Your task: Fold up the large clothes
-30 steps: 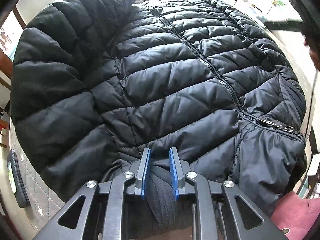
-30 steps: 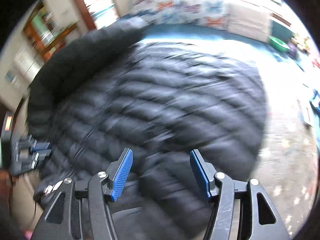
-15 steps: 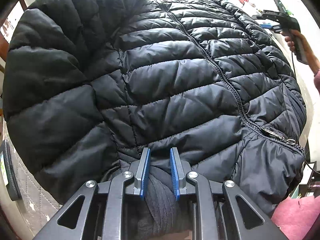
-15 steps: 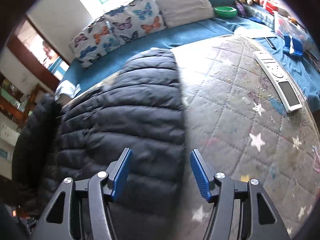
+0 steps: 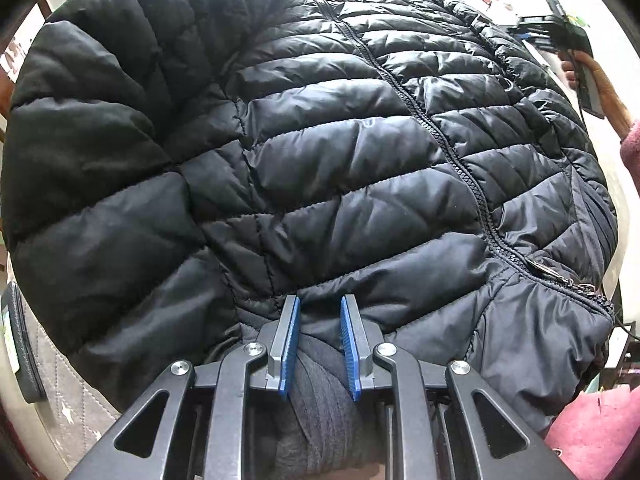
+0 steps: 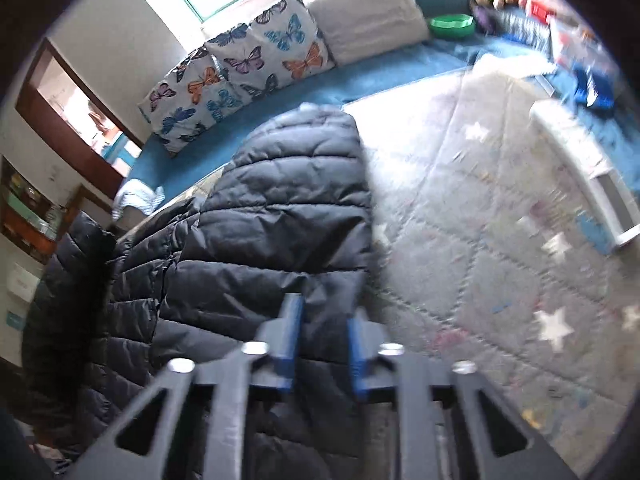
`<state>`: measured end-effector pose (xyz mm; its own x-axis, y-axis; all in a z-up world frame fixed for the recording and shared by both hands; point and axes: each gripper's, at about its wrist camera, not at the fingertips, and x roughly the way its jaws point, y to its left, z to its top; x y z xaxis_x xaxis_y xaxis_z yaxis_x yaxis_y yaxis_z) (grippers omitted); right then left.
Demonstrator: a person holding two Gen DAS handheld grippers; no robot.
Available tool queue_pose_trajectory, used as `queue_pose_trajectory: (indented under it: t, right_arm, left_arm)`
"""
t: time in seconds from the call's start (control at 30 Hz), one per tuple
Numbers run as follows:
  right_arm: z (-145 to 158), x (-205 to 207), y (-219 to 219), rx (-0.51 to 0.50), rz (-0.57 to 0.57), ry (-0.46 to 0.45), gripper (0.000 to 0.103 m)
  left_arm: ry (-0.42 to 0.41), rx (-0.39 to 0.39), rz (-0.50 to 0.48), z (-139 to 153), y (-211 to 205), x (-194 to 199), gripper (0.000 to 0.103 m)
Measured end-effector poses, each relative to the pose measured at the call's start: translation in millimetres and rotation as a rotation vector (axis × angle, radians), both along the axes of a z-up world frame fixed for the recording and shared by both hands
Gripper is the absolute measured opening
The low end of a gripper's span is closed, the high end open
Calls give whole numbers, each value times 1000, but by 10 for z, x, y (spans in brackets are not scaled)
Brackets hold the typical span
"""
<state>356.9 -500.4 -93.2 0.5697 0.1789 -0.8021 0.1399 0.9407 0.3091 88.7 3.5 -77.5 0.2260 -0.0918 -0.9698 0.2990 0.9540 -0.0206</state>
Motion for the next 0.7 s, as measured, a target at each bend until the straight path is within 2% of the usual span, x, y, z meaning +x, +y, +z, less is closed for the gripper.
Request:
queue_pose_trajectory:
  t: [0.17,0.3,0.37,0.43,0.53,0.6,0.67,0.7]
  right_arm:
    - [421,-352,-56,-111,-68,-105,9]
    - [797,-870,-145,-276,-153,-230,6]
    - [938,-1186,-203,-326,-218,-297,6]
    - [938,-1423,-347,-296,-279,-302,6]
    - [725,-1414,-557,-139,-230,-231,6]
    - [583,-1319,-630,-82,-210,-180,7]
    - [433,-1187,-654,-53,-194,-136,11]
    - [352,-1093,-664,-30,-184,-116,14]
  left_arm:
    - [-10,1,-1,2,9,-9,23]
    - [-28,15,-17,12,0,-48,24]
    - [-37,23,-26,17,-15,-69,24]
    - [-43,31,-31,29,-37,-92,24]
    - [-44,41,-34,103,-76,-108,24]
    - [-61,46,-41,207,-113,-130,24]
    - [-83,50,-49,313,-138,-147,34]
    - [-100,51,-50,381,-151,-151,46]
